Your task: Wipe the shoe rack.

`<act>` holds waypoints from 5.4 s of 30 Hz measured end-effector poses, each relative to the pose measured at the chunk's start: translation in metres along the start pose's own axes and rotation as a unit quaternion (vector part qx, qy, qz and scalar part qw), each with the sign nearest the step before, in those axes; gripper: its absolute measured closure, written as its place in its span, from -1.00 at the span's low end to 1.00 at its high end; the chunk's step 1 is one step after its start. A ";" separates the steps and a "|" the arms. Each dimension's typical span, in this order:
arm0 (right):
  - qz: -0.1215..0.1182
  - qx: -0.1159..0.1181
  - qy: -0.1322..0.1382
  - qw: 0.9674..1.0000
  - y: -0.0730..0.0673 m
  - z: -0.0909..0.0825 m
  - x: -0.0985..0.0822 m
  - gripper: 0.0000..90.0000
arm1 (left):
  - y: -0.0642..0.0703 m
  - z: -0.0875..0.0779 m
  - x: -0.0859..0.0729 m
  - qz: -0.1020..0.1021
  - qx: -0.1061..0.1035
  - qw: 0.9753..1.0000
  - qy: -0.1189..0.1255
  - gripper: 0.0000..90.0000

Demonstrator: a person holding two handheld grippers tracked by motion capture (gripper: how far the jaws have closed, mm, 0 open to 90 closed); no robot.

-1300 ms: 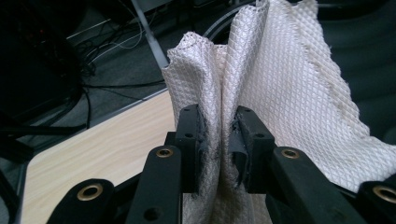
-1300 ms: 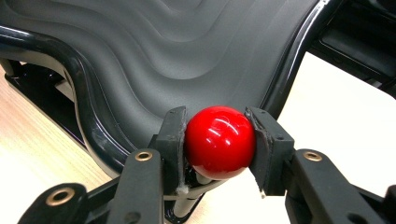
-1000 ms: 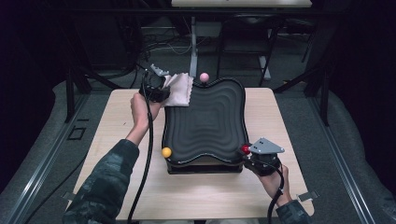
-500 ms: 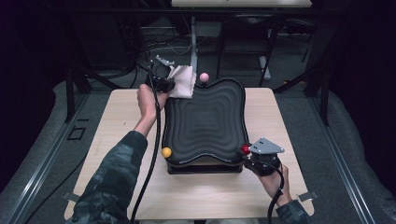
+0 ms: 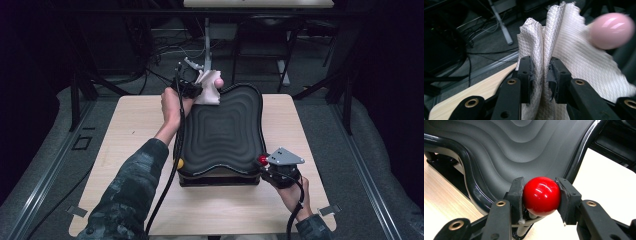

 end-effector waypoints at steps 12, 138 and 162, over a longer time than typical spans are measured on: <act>-0.001 0.001 0.000 1.000 0.000 0.000 0.000 0.34 | 0.020 -0.005 -0.003 0.013 -0.062 0.998 0.007 0.61; -0.012 -0.008 -0.004 1.000 0.001 0.002 0.001 0.34 | 0.084 -0.154 -0.173 -0.020 -0.130 0.991 0.007 0.74; -0.014 -0.007 -0.006 1.000 0.000 0.002 0.001 0.34 | 0.105 -0.141 -0.187 -0.018 -0.109 0.994 0.009 0.75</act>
Point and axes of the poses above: each handheld gripper's, and its own axes: z roughly forward along the jaws, x roughly out of its top, y roughly to its right, the point moved 10 cm from there along z, roughly forward along the jaws, and after that the axes turned 6 degrees about y, right-handed, at the moved point
